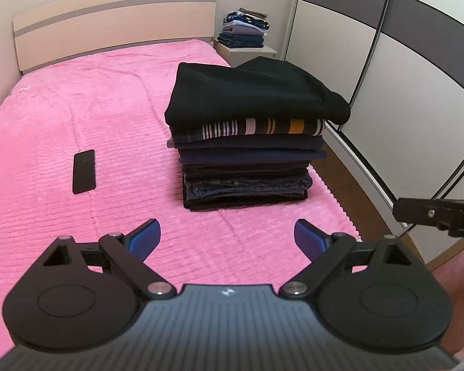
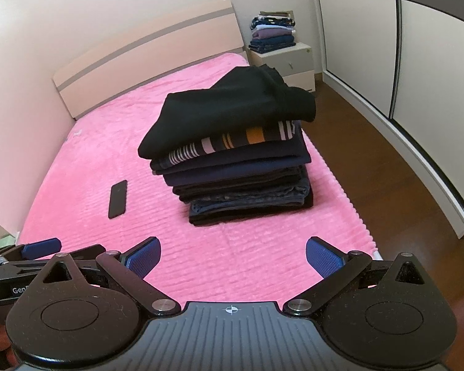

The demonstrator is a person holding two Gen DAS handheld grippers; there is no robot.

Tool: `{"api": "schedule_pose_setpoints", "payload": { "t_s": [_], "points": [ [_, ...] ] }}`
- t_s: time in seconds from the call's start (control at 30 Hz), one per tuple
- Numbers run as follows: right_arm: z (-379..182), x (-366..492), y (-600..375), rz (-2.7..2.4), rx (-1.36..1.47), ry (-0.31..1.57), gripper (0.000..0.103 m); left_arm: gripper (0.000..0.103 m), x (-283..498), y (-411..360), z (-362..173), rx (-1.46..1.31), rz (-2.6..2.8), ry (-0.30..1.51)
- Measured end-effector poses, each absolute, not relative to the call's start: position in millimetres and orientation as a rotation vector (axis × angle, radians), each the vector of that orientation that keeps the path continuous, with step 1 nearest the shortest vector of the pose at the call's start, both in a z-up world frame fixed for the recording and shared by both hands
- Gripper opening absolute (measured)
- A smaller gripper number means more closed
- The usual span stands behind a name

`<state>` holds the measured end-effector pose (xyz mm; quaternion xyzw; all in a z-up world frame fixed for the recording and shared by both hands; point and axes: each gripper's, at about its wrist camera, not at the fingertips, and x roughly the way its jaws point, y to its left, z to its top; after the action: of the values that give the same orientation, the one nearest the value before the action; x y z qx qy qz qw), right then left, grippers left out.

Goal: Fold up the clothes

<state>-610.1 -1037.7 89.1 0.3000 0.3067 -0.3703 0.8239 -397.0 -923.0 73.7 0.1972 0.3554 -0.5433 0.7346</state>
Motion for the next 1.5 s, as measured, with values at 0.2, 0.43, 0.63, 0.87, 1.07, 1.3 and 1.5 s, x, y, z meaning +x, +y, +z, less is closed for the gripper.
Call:
{"api": "schedule_pose_setpoints", "payload": {
  "t_s": [0.2, 0.43, 0.63, 0.87, 1.07, 1.3, 1.5],
  "points": [
    [87, -611, -1037, -0.792, 0.633, 0.659, 0.102, 0.101, -406, -926, 72, 0.457, -1.184, 0.75],
    [86, -607, -1035, -0.8, 0.615, 0.679, 0.102, 0.101, -407, -925, 69, 0.45, -1.193, 0.763],
    [89, -604, -1032, -0.811, 0.583, 0.676, 0.102, 0.101, -404, -929, 68, 0.433, -1.184, 0.784],
    [89, -602, -1032, -0.814, 0.573, 0.664, 0.102, 0.102, -410, -930, 67, 0.461, -1.192, 0.75],
    [88, -599, -1033, -0.805, 0.567, 0.673, 0.102, 0.102, -408, -929, 66, 0.447, -1.185, 0.755],
    [89, -596, -1034, -0.799, 0.553, 0.672, 0.102, 0.102, -408, -930, 65, 0.452, -1.186, 0.754],
    [90, -595, -1035, -0.797, 0.544, 0.667, 0.102, 0.102, -409, -929, 67, 0.45, -1.188, 0.733]
  ]
}}
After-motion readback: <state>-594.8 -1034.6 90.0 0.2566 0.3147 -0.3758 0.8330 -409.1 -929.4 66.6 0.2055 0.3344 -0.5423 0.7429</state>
